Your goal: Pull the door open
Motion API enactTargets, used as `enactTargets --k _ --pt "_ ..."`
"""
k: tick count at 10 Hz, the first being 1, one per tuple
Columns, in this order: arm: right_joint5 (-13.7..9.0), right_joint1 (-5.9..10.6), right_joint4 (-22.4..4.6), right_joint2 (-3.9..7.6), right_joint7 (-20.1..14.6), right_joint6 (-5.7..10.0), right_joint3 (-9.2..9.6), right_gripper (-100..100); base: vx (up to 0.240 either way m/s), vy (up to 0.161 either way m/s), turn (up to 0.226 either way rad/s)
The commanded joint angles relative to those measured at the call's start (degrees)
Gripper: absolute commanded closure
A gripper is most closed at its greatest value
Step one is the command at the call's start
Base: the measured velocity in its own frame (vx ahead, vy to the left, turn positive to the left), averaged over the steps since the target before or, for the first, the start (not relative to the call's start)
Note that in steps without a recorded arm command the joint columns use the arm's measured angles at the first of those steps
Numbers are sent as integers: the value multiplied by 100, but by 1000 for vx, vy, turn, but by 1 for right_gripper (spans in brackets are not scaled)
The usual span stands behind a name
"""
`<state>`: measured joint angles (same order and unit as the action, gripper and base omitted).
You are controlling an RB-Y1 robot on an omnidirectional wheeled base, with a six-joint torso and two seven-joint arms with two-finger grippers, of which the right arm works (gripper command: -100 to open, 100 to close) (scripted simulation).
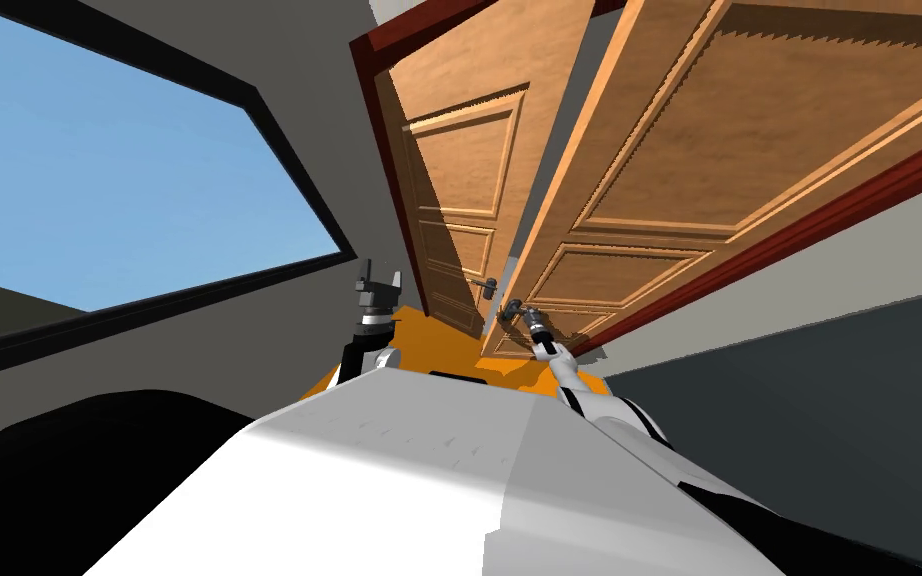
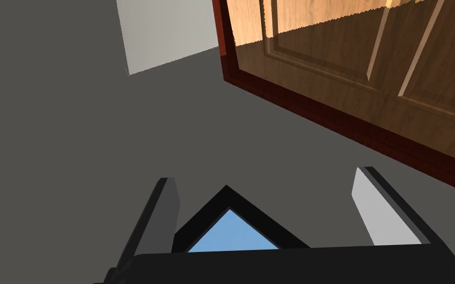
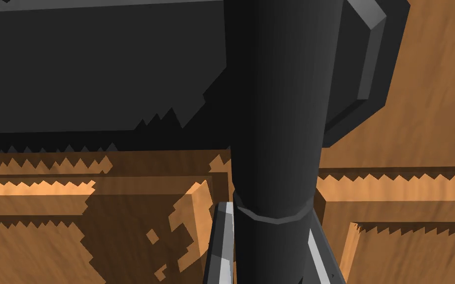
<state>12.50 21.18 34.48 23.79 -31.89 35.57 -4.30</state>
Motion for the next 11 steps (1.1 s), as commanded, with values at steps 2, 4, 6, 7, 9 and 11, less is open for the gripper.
enactTargets --k 2,4,6,7,9,11 --pt "160 -19 107 29 -267 114 251 100 -190 -110 89" --pt "260 -32 152 65 -442 202 406 100 -236 -153 79" --pt "372 -46 203 106 -639 302 579 100 -236 -158 73" --pt "372 -46 203 106 -639 302 579 100 -162 -86 12" --pt "424 -211 370 211 -769 330 642 100 -103 -62 27" --pt "499 -315 443 334 -952 538 747 100 -224 -147 161"
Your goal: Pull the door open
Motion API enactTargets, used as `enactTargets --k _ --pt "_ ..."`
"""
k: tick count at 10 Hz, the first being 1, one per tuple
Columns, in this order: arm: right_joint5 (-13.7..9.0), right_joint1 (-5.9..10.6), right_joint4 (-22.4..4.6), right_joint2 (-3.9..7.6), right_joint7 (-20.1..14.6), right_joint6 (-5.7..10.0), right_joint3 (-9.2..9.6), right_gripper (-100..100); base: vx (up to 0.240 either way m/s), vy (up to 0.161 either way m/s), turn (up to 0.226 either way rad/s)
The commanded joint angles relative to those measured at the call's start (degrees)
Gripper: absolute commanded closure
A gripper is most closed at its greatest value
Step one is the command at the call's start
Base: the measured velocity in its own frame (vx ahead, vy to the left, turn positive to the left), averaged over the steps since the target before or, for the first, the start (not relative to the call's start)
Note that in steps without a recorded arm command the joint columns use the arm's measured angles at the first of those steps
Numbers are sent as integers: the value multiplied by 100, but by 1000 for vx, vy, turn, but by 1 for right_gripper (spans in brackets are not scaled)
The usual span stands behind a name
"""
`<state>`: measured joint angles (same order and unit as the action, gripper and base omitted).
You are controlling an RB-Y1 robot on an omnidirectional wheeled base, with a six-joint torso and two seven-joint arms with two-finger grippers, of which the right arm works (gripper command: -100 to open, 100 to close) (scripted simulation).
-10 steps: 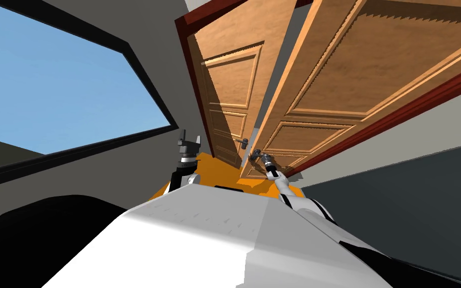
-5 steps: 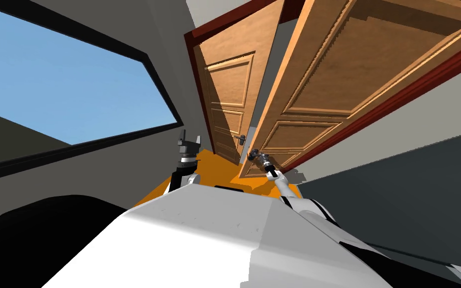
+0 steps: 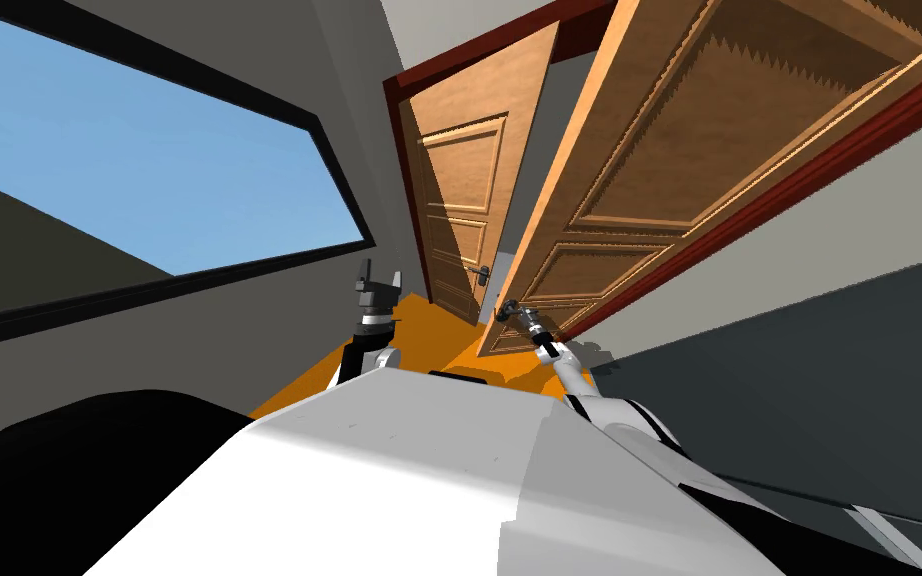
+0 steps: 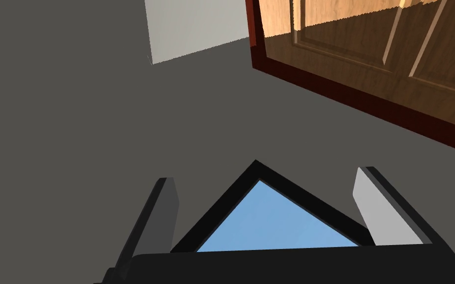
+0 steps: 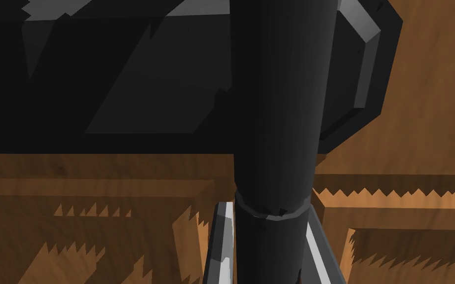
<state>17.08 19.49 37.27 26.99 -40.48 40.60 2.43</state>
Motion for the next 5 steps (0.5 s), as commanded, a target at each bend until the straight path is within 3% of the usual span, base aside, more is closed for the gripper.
enactTargets --k 1,2,5 --pt "41 -146 164 13 -93 35 74 100 -143 -103 56" --pt "103 -233 224 116 -246 209 162 100 -151 -100 99" --pt "196 -362 315 269 -473 468 292 100 -171 -130 102"
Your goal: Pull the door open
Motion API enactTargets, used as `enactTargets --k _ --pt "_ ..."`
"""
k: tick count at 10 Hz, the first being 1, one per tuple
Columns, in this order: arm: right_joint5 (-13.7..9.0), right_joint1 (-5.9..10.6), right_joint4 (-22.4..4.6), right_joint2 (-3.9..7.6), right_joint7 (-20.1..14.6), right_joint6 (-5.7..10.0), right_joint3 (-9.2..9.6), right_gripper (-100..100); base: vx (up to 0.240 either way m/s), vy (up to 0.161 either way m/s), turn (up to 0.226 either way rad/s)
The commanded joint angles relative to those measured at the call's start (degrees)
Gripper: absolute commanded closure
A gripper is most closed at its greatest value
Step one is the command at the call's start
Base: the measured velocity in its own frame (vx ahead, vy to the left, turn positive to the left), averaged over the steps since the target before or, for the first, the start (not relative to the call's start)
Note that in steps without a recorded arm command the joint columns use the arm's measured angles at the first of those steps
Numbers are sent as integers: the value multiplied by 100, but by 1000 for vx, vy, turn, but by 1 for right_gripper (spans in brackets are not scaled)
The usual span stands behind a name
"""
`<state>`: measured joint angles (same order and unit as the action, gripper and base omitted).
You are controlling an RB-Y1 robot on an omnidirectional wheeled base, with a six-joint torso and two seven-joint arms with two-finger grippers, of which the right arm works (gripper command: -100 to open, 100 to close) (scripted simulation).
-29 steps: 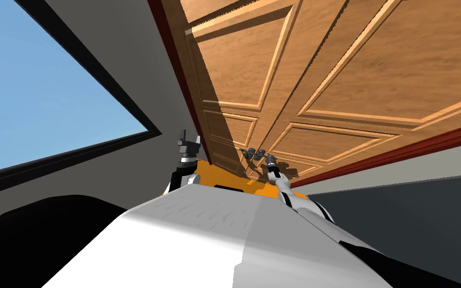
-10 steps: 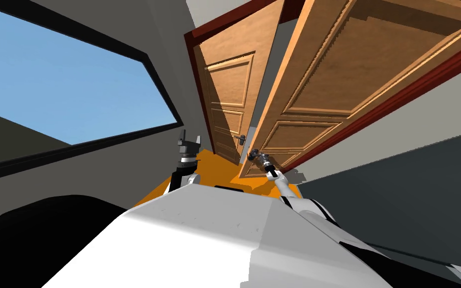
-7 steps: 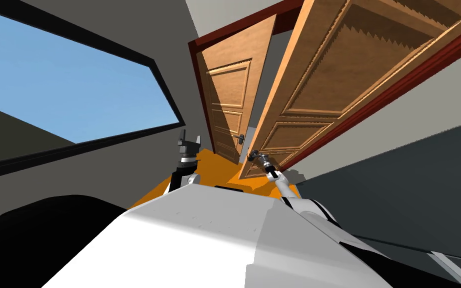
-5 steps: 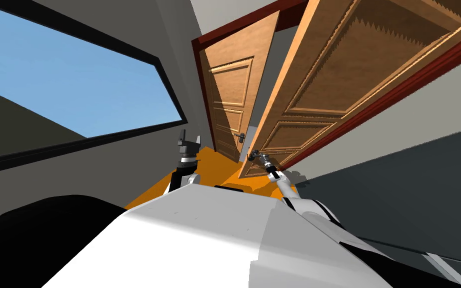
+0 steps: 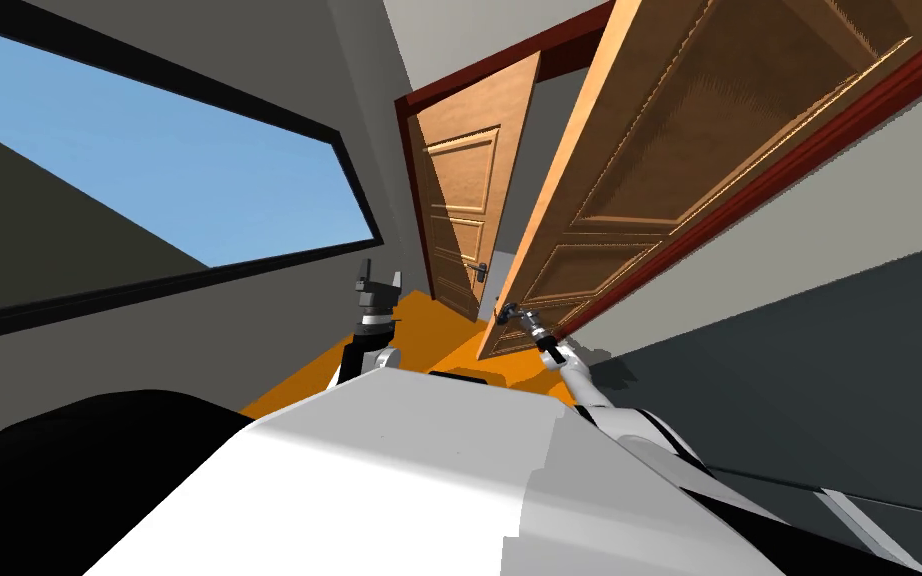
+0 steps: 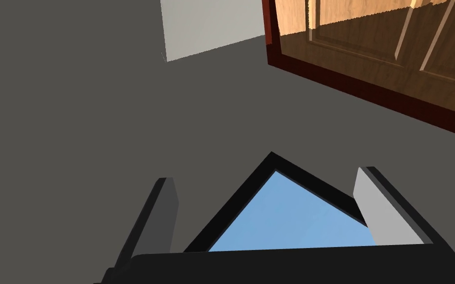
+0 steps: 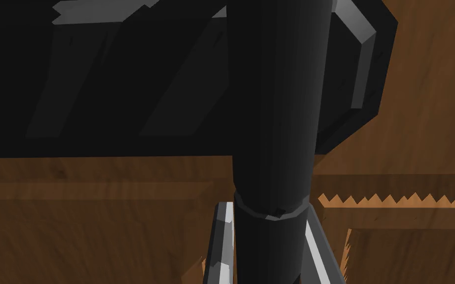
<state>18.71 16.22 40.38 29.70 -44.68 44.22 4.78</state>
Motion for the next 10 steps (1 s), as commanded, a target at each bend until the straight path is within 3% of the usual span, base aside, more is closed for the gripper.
enactTargets --k 1,2,3,10 --pt "59 -72 30 42 -118 179 94 100 -185 -116 91" --pt "29 -42 34 64 -83 84 38 100 -75 -55 4" --pt "74 -112 0 137 -165 272 67 100 -124 -80 107" --pt "202 -281 -95 374 -400 889 132 100 -129 -113 97"
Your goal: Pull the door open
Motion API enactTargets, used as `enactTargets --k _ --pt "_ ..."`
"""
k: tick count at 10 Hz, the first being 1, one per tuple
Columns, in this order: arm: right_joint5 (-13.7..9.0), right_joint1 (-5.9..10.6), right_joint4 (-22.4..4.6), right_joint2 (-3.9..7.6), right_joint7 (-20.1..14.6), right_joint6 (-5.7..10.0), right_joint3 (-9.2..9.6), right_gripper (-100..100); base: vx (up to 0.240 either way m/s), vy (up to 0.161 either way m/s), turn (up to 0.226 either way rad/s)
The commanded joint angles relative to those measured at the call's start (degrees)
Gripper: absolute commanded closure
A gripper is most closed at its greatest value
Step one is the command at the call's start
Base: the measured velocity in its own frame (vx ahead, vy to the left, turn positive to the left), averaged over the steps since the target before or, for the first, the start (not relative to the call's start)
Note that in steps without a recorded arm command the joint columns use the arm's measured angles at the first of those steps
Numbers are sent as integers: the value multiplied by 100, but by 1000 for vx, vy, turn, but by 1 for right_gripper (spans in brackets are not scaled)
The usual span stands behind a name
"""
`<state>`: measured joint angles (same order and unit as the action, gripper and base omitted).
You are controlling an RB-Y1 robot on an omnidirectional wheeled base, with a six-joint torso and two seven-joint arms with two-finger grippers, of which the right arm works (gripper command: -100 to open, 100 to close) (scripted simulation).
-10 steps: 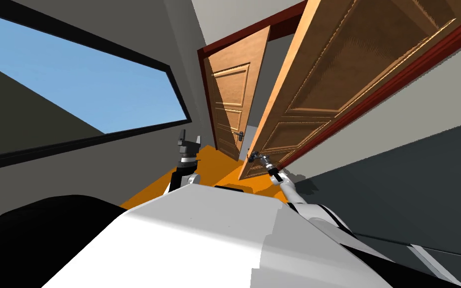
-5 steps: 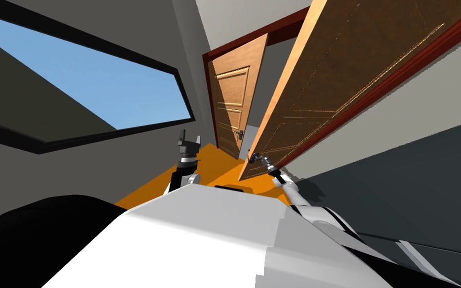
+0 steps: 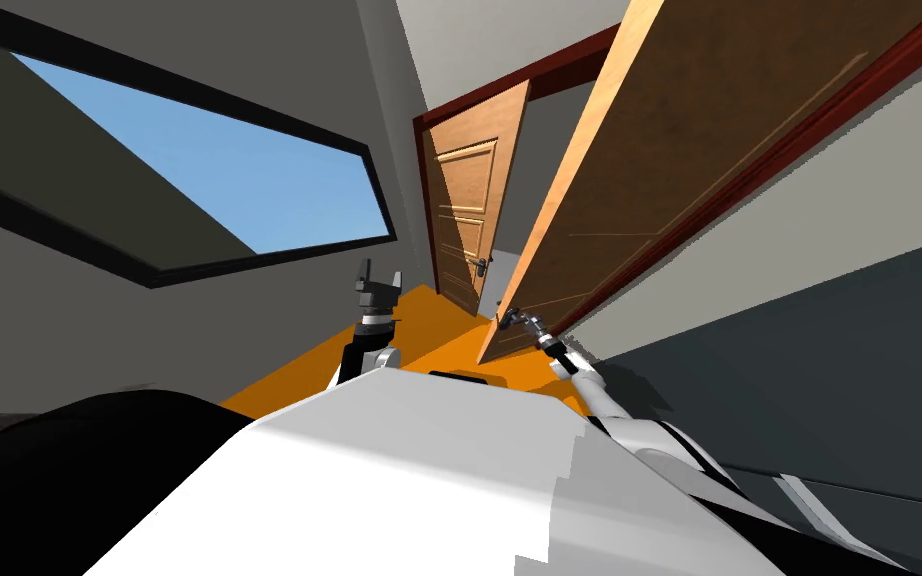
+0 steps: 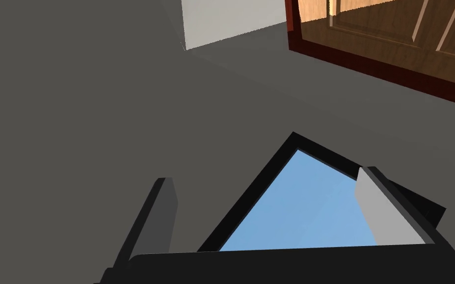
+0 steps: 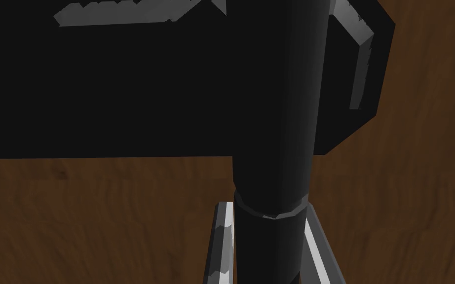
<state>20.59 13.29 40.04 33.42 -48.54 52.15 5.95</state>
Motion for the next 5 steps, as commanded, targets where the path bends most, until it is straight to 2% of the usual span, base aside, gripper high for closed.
enactTargets --k 1,2,4,5 --pt "30 -8 -73 31 -44 171 23 100 -107 -88 87" --pt "58 -44 -93 81 -94 303 37 100 -123 -107 125" --pt "89 -86 -116 140 -152 455 53 100 -125 -104 80" --pt "69 -33 -135 127 -111 378 26 100 -55 -57 21"
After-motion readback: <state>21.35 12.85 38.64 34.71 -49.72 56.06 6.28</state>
